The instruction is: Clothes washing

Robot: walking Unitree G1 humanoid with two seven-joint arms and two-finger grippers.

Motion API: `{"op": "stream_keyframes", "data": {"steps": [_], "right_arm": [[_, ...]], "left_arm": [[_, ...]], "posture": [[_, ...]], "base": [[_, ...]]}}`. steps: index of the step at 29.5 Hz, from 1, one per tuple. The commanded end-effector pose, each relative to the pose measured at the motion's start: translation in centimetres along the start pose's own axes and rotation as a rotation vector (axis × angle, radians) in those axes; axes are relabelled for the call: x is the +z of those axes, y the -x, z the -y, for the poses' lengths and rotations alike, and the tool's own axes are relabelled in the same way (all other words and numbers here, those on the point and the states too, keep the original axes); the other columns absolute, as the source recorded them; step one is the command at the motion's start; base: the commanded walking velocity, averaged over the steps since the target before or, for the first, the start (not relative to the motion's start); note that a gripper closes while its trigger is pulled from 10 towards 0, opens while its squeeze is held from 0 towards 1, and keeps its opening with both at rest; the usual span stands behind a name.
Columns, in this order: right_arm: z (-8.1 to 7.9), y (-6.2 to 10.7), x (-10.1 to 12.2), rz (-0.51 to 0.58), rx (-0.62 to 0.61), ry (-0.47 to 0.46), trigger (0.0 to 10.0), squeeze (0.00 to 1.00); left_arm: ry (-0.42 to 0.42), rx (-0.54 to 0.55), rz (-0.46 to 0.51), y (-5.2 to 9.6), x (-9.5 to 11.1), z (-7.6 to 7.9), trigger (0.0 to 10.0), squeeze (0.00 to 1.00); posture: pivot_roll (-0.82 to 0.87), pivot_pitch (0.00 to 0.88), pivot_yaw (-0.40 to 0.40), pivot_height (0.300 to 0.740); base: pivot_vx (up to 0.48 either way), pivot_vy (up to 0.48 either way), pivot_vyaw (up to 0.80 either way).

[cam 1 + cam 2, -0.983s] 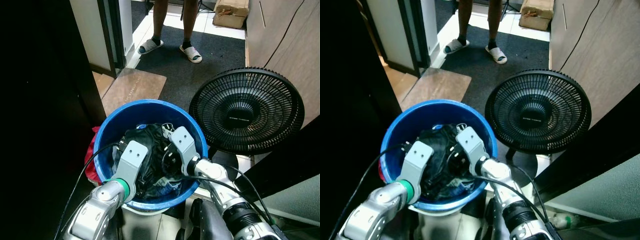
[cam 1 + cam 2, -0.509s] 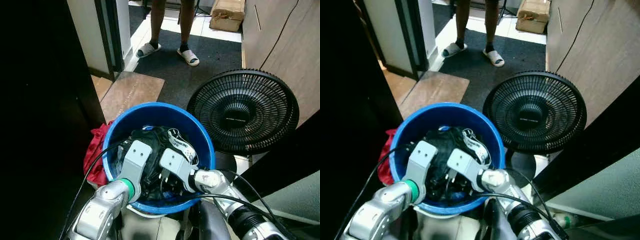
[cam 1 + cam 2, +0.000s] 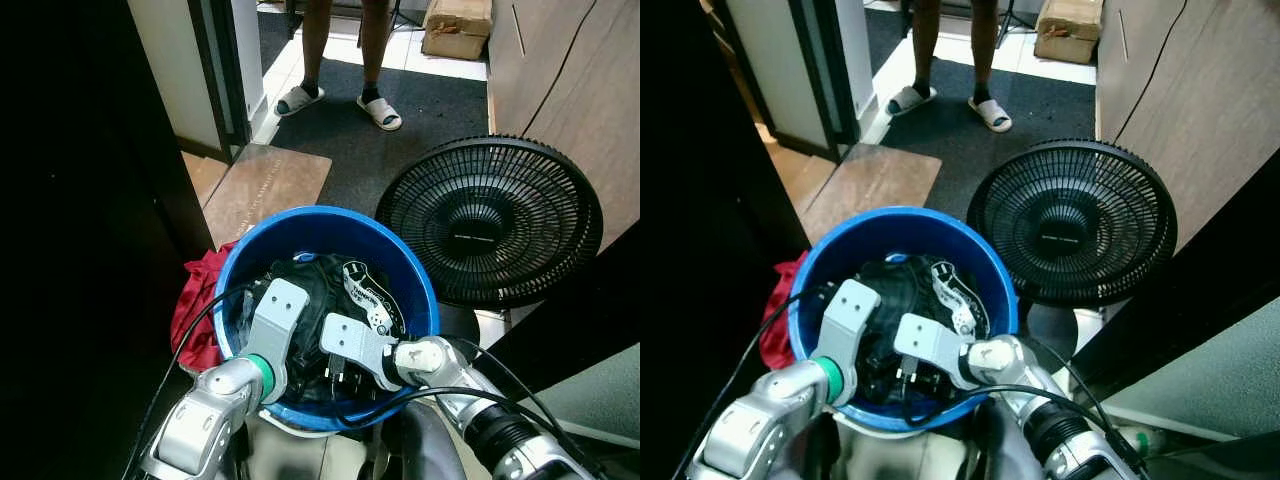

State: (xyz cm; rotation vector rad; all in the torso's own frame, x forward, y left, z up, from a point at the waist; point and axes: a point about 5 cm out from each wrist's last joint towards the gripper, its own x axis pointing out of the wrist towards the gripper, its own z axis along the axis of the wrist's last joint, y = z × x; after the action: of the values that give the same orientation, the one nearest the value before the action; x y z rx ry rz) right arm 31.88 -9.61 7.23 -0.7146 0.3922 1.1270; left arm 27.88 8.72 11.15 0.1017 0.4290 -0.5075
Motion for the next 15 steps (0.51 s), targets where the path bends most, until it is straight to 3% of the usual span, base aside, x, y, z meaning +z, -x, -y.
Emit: {"op": "stream_keyframes", "data": {"steps": [1,4,5,6,7,8,9,11,15], "right_arm": [[-2.1,-0.2,-3.0,-0.080,0.067,-0.086,0.0,0.00],[-2.0,-0.2,-2.3,-0.009,0.054,-0.132,0.0,0.00],[-1.9,-0.2,-1.9,0.020,0.053,-0.149,2.1,0.00],[-1.9,-0.2,-1.9,0.020,0.053,-0.149,2.1,0.00],[-1.3,-0.1,-1.2,0.071,0.022,-0.192,10.0,0.00],[-0.3,0.0,-0.4,0.125,-0.043,-0.243,10.0,0.00],[-0.3,0.0,-0.4,0.125,-0.043,-0.243,10.0,0.00],[2.2,0.6,0.2,0.170,-0.212,-0.348,10.0,0.00],[5.0,2.1,-1.3,0.085,-0.453,-0.462,10.0,0.00]], "left_arm": [[0.036,0.024,-0.119,-0.1,-2.7,-0.7,10.0,0.00],[0.041,0.021,-0.114,-0.2,-2.5,-0.7,10.0,0.00],[0.044,0.020,-0.111,-0.2,-2.3,-0.6,10.0,0.00],[0.044,0.020,-0.111,-0.2,-2.3,-0.6,10.0,0.00],[0.052,0.017,-0.100,-0.3,-2.0,-0.6,10.0,0.00],[0.060,0.014,-0.087,-0.3,-1.6,-0.5,10.0,0.00],[0.060,0.014,-0.087,-0.3,-1.6,-0.5,10.0,0.00],[0.070,0.006,-0.061,-0.4,-0.7,-0.4,10.0,0.00],[0.074,0.000,-0.041,-0.5,0.0,-0.3,10.0,0.00]], "posture": [[0.08,0.226,0.043,0.580],[0.08,0.226,0.043,0.580],[0.08,0.225,0.042,0.580],[0.08,0.225,0.042,0.580],[0.08,0.225,0.042,0.580],[0.08,0.224,0.040,0.580],[0.08,0.224,0.040,0.580],[0.08,0.224,0.040,0.580],[0.08,0.217,0.039,0.580]], "base": [[0.000,0.000,0.00],[0.000,0.000,0.00],[0.000,0.000,0.00],[0.000,0.000,0.00],[0.000,0.000,0.00],[0.000,0.000,0.00],[0.000,0.000,0.00],[0.000,0.000,0.00],[0.000,0.000,0.00]]}}
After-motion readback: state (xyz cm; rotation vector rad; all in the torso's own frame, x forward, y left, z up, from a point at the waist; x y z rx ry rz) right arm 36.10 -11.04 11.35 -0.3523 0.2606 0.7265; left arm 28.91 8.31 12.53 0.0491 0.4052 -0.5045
